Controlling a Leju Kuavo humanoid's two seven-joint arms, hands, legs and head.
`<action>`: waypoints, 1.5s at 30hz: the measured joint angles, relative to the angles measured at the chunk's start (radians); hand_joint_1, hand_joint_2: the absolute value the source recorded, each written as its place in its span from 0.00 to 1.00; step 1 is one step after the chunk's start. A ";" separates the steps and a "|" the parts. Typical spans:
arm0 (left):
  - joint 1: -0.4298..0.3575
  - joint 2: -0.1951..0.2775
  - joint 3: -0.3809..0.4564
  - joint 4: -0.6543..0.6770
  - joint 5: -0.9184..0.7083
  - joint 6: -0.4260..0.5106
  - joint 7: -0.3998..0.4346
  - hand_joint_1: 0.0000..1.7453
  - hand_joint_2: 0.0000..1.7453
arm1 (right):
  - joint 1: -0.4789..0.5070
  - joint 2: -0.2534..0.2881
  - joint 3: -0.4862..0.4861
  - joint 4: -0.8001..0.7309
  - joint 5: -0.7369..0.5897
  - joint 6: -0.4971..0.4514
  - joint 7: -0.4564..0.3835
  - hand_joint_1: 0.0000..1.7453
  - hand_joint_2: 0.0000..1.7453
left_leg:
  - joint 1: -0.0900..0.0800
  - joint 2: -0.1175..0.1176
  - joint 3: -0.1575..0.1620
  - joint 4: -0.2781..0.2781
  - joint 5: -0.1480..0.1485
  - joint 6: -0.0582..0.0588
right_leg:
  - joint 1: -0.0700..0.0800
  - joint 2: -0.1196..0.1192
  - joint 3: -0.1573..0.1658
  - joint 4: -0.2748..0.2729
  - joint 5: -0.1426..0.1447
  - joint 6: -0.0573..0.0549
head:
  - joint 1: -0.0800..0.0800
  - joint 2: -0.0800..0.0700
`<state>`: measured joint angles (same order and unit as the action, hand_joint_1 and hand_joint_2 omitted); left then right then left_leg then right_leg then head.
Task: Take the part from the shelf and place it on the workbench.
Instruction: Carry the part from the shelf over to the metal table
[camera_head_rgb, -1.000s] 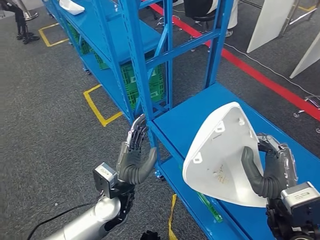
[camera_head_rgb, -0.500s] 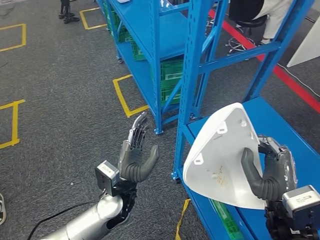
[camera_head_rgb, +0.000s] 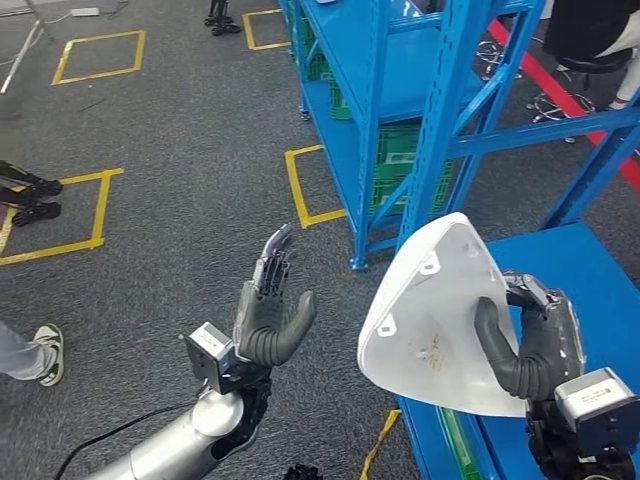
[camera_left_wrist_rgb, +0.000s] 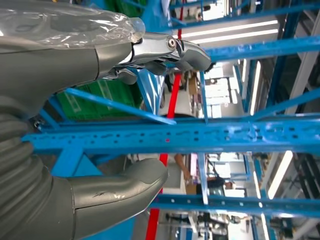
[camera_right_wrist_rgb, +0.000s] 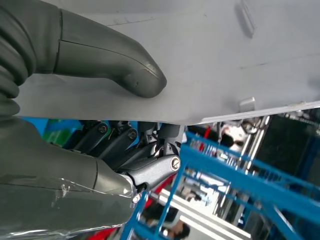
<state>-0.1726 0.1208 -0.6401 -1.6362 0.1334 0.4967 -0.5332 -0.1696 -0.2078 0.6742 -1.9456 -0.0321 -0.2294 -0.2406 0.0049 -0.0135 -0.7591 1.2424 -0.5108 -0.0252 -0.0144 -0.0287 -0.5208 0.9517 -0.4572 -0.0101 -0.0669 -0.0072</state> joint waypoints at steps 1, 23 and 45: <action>0.000 0.000 0.000 0.001 0.001 0.000 0.000 0.00 1.00 | 0.000 0.000 0.001 0.002 -0.002 0.002 -0.001 1.00 1.00 | 0.002 0.004 -0.002 -0.002 0.012 -0.002 | 0.000 -0.015 0.001 0.000 -0.002 0.000 | -0.001 0.000; -0.004 -0.008 0.000 0.006 0.010 -0.002 -0.008 0.00 1.00 | -0.009 0.003 0.018 0.015 -0.034 0.019 -0.008 1.00 1.00 | -0.001 -0.136 0.161 -0.295 0.124 0.030 | -0.003 0.103 -0.015 0.009 0.003 0.024 | 0.018 0.000; -0.002 -0.004 0.000 0.006 -0.010 0.011 0.002 0.00 1.00 | -0.030 0.004 0.031 0.022 -0.054 0.029 -0.004 1.00 1.00 | -0.003 -0.005 0.170 -0.297 0.112 0.049 | -0.003 0.020 -0.111 0.270 -0.150 0.052 | 0.016 0.000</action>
<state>-0.1750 0.1171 -0.6401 -1.6304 0.1229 0.5080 -0.5308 -0.2001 -0.2033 0.7049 -1.9238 -0.0857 -0.2003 -0.2442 0.0017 -0.0185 -0.5886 0.9458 -0.3986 0.0237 -0.0173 -0.0085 -0.6314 1.2221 -0.6074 0.0417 -0.0509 -0.0072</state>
